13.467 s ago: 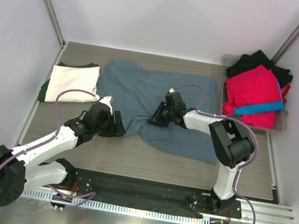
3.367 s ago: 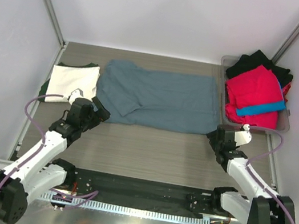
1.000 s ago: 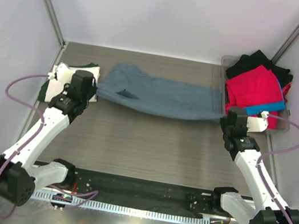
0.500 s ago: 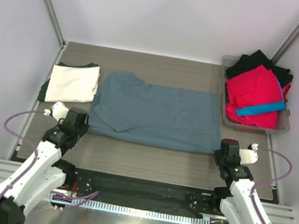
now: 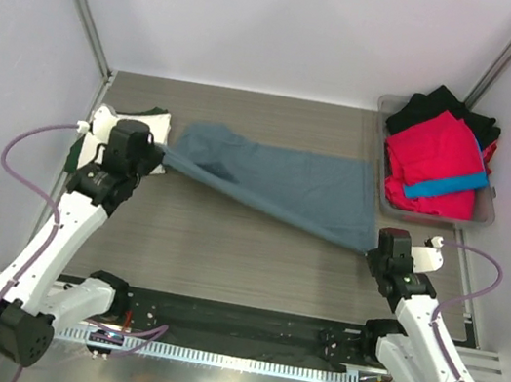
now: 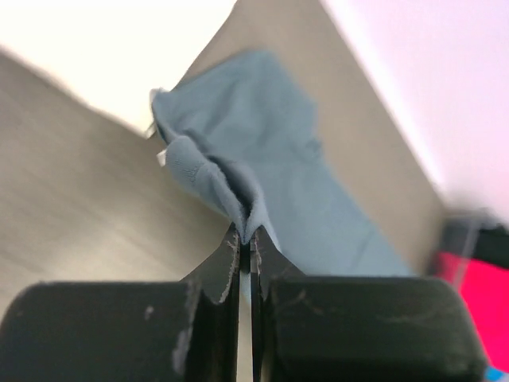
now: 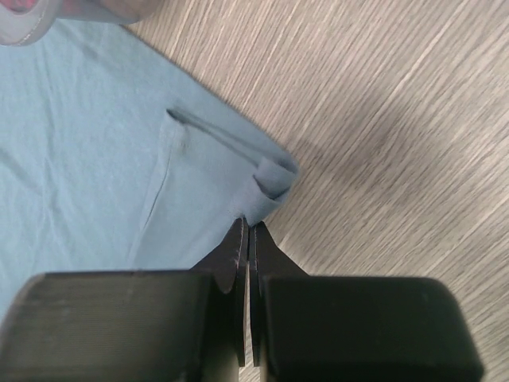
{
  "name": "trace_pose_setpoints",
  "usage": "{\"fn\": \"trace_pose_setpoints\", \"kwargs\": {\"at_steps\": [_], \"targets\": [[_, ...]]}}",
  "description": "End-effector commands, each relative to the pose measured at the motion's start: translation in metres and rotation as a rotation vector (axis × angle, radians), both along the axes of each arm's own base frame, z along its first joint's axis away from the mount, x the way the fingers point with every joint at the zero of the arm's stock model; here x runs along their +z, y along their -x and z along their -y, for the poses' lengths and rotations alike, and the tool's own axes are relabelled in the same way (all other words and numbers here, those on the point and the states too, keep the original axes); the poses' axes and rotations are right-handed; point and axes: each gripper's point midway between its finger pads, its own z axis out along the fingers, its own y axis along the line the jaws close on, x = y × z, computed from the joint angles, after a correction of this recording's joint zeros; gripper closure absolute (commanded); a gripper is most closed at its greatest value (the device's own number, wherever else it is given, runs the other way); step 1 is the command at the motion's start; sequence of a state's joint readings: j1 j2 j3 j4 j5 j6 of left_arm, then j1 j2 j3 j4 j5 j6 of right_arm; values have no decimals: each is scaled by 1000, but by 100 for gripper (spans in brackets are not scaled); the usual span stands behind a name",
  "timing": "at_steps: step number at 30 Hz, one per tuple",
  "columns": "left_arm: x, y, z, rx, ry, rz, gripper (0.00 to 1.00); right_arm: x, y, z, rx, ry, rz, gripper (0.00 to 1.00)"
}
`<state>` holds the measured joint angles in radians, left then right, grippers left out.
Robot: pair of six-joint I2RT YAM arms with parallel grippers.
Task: Fold and stack the t-shirts
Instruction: Reset both grippers
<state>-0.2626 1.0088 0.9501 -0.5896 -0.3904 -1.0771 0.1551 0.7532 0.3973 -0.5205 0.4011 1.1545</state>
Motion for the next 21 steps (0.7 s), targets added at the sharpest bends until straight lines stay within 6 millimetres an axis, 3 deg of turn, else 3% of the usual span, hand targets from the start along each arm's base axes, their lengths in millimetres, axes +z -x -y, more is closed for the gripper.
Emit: {"fn": "trace_pose_setpoints", "kwargs": {"at_steps": [1, 2, 3, 7, 13, 21], "targets": [[16, 5, -18, 28, -101, 31, 100, 1, 1, 8, -33, 19, 23, 99], [3, 9, -23, 46, -115, 2, 100, 1, 2, 9, -35, 23, 26, 99], [-34, 23, -28, 55, -135, -77, 100, 0, 2, 9, -36, 25, 27, 99], [-93, 61, -43, 96, -160, -173, 100, 2, 1, 8, -29, 23, 28, 99], [-113, 94, -57, 172, -124, -131, 100, 2, 7, 8, -19, 28, 21, 99], [-138, 116, -63, 207, -120, -203, 96, -2, 28, 13, -40, 31, -8, 98]]}}
